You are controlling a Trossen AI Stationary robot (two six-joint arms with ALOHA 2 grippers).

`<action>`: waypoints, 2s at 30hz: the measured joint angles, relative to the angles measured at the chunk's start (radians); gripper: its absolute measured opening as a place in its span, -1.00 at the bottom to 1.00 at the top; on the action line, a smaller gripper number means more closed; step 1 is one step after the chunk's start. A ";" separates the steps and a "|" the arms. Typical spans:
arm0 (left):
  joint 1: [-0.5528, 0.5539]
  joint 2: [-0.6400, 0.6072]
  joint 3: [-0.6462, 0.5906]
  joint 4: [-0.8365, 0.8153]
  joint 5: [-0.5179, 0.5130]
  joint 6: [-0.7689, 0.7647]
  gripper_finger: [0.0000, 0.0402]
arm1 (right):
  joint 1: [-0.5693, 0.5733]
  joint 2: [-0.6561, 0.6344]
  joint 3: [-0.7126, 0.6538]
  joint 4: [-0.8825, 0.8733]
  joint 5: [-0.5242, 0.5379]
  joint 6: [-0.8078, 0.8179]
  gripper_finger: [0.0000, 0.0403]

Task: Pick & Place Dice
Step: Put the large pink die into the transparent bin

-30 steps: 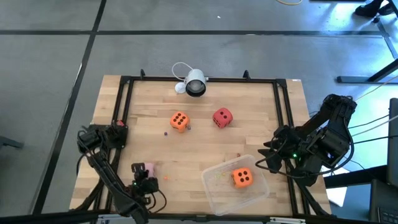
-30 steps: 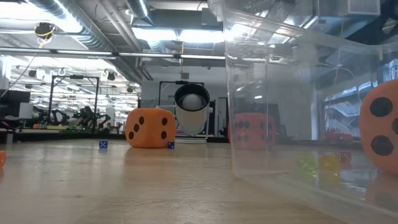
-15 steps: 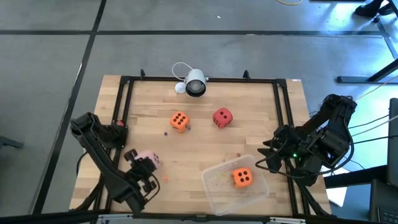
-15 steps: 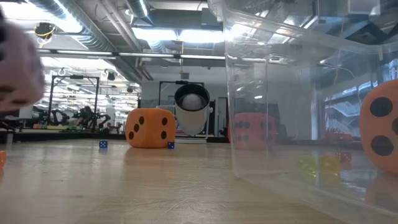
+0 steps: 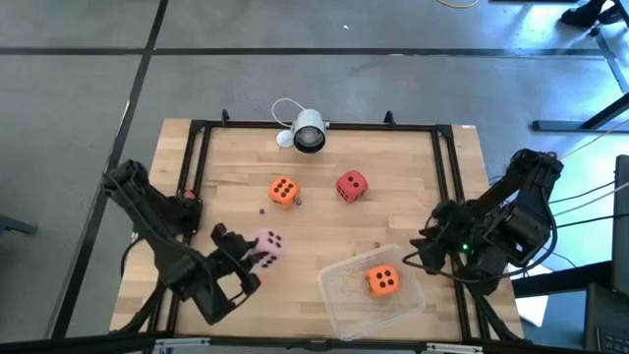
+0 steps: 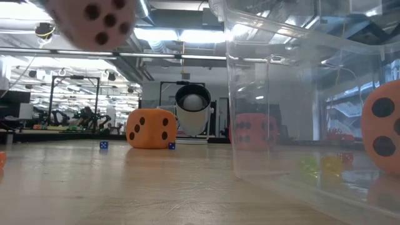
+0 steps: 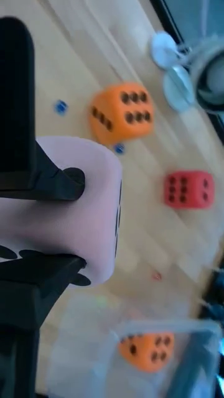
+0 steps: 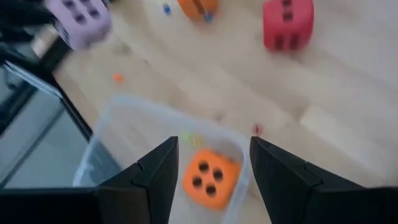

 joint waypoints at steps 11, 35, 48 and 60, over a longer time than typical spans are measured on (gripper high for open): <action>0.076 -0.014 0.000 0.291 0.002 0.336 -0.59 | 0.036 0.000 -0.149 0.000 -0.591 0.179 -0.24; 0.257 -0.031 0.000 0.810 0.329 0.907 -0.62 | 0.080 0.114 -0.434 0.534 -0.695 0.299 -0.99; 0.278 -0.030 0.000 0.827 0.426 0.929 -0.62 | 0.042 0.118 -0.435 0.676 -0.531 0.245 -1.00; 0.295 -0.030 0.001 0.800 0.513 0.917 -0.63 | -0.050 0.118 -0.435 0.786 -0.436 0.057 -1.00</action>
